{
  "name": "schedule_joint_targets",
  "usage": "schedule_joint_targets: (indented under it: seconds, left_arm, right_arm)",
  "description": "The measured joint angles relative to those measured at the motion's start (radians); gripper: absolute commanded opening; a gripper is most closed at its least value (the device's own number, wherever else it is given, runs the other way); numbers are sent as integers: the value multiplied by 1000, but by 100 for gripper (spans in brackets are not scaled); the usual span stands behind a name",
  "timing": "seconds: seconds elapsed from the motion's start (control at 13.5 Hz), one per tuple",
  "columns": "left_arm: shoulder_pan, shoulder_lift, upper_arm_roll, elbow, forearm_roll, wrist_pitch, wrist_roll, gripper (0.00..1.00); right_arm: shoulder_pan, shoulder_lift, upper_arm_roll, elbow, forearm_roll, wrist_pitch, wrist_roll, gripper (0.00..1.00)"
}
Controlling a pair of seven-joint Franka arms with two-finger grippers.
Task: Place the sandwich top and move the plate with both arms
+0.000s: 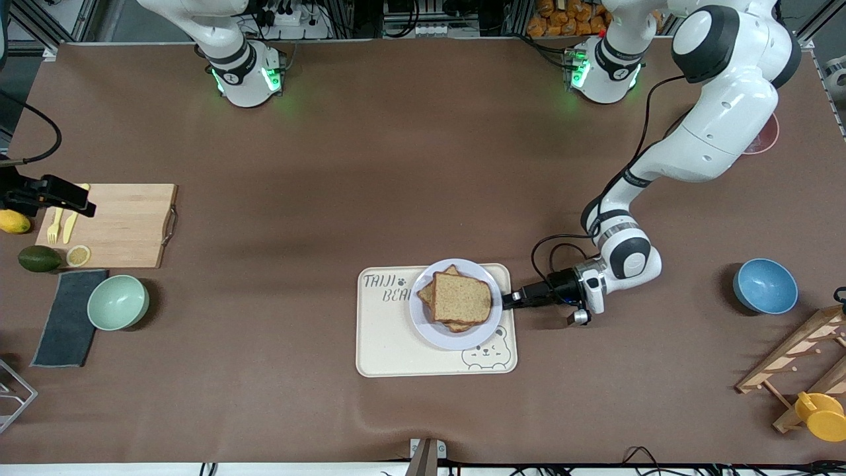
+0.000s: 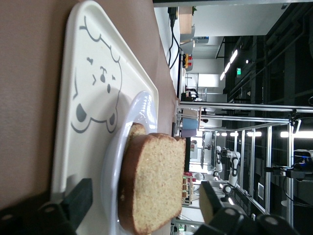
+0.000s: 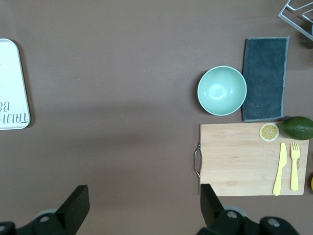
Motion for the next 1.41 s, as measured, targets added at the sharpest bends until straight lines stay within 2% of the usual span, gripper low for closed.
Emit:
schedule_joint_targets:
  seconds: [0.59,0.96,1.41]
  left_arm:
    - [0,-11,2,0,7,17,-104,100]
    - [-3,-55,2,-3,14,18,-194,100]
    - [0,-138,2,-12,139,18,-395,100]
  right_arm:
    - [0,0,0,0,0,0,0,100]
    - [0,0,-1,-1,0,0,0,100]
    - [0,0,-1,-3,0,1,0,100]
